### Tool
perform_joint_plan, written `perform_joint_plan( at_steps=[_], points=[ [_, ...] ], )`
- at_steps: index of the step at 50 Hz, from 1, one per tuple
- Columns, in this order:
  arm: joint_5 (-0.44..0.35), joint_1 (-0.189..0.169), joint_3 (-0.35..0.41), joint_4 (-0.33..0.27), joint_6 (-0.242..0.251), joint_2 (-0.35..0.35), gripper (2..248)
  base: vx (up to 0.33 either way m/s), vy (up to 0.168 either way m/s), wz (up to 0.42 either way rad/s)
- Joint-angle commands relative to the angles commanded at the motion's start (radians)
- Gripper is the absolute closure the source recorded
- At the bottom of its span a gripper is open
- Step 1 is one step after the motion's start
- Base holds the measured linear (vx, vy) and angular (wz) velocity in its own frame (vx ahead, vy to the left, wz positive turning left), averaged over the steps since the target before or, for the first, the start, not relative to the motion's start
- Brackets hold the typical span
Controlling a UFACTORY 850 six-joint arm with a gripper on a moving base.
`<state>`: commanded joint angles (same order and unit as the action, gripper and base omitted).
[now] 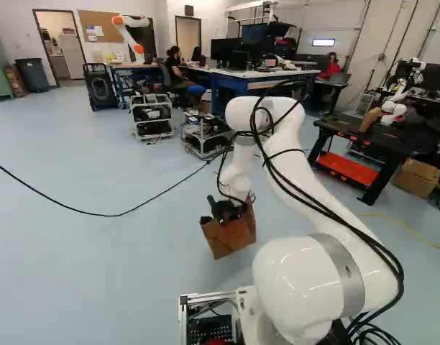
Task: Pick up the grocery bag from the ground
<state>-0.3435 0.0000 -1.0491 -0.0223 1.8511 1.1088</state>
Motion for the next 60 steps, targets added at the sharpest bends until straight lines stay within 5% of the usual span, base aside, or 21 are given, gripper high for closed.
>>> perform_joint_plan(
  at_steps=[60],
  points=[
    [-0.393,0.012,0.449,0.0,0.0,-0.515,228,0.0,0.0,0.0]
  ],
)
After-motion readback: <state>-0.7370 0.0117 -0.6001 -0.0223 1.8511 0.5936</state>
